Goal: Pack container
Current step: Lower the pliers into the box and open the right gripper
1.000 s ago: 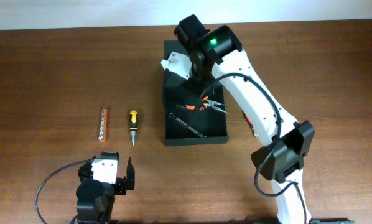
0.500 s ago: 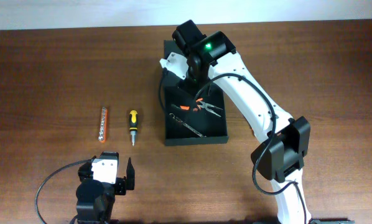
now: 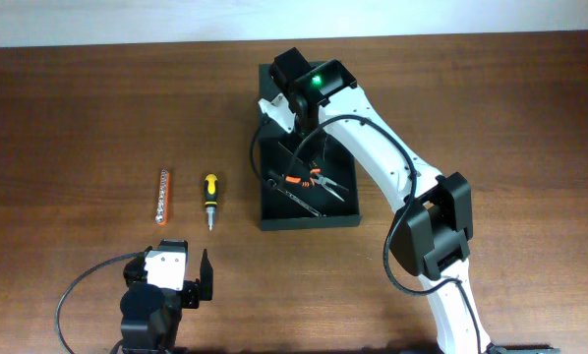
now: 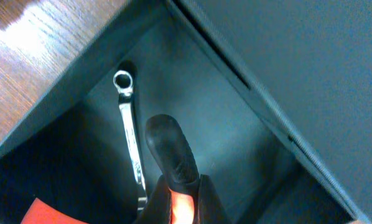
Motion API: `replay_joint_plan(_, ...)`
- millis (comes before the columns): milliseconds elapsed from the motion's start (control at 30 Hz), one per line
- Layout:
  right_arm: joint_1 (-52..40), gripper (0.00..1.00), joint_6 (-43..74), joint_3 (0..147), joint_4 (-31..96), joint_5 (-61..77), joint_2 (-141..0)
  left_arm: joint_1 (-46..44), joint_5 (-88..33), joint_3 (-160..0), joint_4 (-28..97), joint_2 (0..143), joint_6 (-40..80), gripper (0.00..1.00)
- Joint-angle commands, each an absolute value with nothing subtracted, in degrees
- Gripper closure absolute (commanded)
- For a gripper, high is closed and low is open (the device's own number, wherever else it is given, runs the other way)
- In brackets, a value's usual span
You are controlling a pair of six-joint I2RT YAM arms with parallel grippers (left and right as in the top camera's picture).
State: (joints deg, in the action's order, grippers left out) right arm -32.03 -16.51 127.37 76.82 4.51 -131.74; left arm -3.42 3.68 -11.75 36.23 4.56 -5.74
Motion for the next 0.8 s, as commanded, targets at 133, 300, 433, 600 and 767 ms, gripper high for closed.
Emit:
replay_joint_plan(133,-32.1,0.96,-15.5,125.5,74.6,4.3,-132.6,-3.6,4.3,-12.8,36.1,4.6,-5.3,0.01)
replay_joint_plan(300,-32.1,0.96,-15.6,123.0,73.8,4.3,-132.9,-3.6,4.3,-12.8,36.1,4.6,-5.3,0.01)
replay_joint_plan(433,-32.1,0.96,-15.5,123.0,73.2,4.3,-133.5,-3.6,4.3,-12.8,36.1,4.6,-5.3,0.01)
replay_joint_plan(600,-31.9,0.96,-15.6,123.0,73.0,4.3,-134.7,-3.6,4.3,-12.8,36.1,4.6,-5.3,0.01)
replay_joint_plan(767,-31.7,0.96,-15.6,123.0,72.6,4.3,-135.5,-3.6,4.3,-12.8,36.1,4.6,-5.3,0.01)
